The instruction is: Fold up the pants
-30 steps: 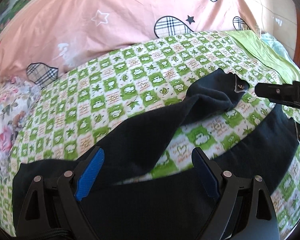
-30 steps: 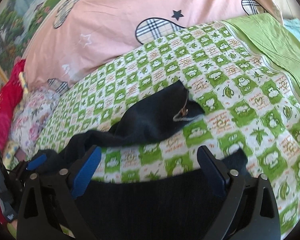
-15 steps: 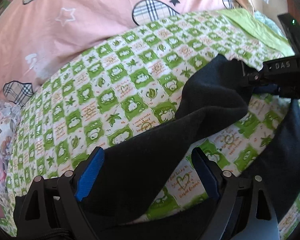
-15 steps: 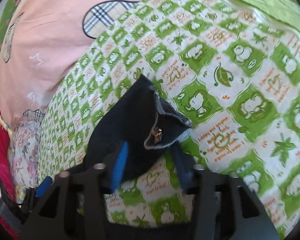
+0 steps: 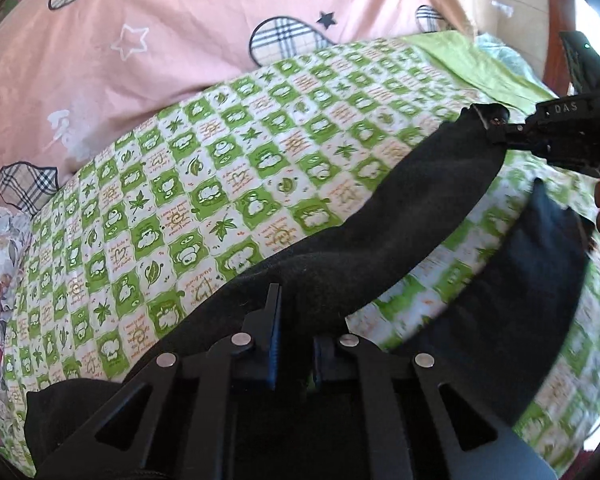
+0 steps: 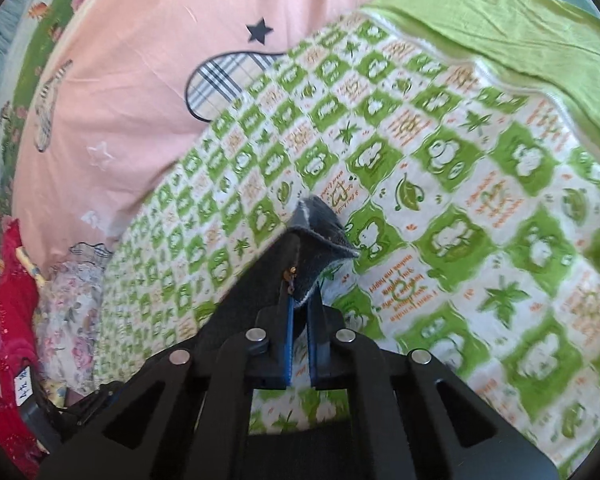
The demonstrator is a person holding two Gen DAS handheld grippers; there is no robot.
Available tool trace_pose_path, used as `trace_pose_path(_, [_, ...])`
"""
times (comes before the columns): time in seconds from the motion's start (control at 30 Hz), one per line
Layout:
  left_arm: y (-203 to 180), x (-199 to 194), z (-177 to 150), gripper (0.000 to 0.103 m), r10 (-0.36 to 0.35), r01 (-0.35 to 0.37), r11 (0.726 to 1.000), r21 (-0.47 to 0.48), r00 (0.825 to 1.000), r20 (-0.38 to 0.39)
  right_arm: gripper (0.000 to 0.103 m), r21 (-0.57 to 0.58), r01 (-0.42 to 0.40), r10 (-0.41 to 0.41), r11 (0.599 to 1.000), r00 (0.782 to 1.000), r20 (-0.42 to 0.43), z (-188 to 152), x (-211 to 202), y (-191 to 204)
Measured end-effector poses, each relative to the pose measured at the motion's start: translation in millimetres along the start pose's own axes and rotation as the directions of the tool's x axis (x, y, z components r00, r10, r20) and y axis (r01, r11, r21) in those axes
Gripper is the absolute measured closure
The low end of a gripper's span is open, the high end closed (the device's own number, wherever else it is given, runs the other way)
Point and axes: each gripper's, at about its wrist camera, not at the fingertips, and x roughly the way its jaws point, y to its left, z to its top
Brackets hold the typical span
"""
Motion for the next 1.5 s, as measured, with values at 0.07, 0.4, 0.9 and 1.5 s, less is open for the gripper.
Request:
trace_pose_path(0.07, [-4.1, -10.2, -5.5, 0.093, -0.012, 0.012, 1.000, 0.005, 1.000, 0.007, 0.097, -0.006, -0.017, 0.017, 1.000, 1.000, 0.002, -5.5, -12.8, 0.7])
trace_pose_path(0.4, [-25.5, -51.6, -39.1, 0.093, -0.133, 0.133, 0.991, -0.009, 0.991, 0.023, 0.097, -0.053, -0.026, 0.027, 0.998, 1.000, 0.015, -42.6, -67.2, -11.2])
trace_pose_path(0.9, [-65.8, -48.8, -75.7, 0.093, -0.188, 0.189, 0.981, 0.038, 0.982, -0.037, 0.097, -0.042, 0.094, -0.094, 0.995, 0.996, 0.007, -87.5, -74.7, -55.4])
trace_pose_path(1.5, [-14.3, -75.7, -117.6, 0.037, -0.193, 0.171, 0.936, -0.308, 0.980, -0.040, 0.045, -0.202, 0.165, -0.129, 0.965, 0.975, 0.181, -104.2, -116.6, -29.0])
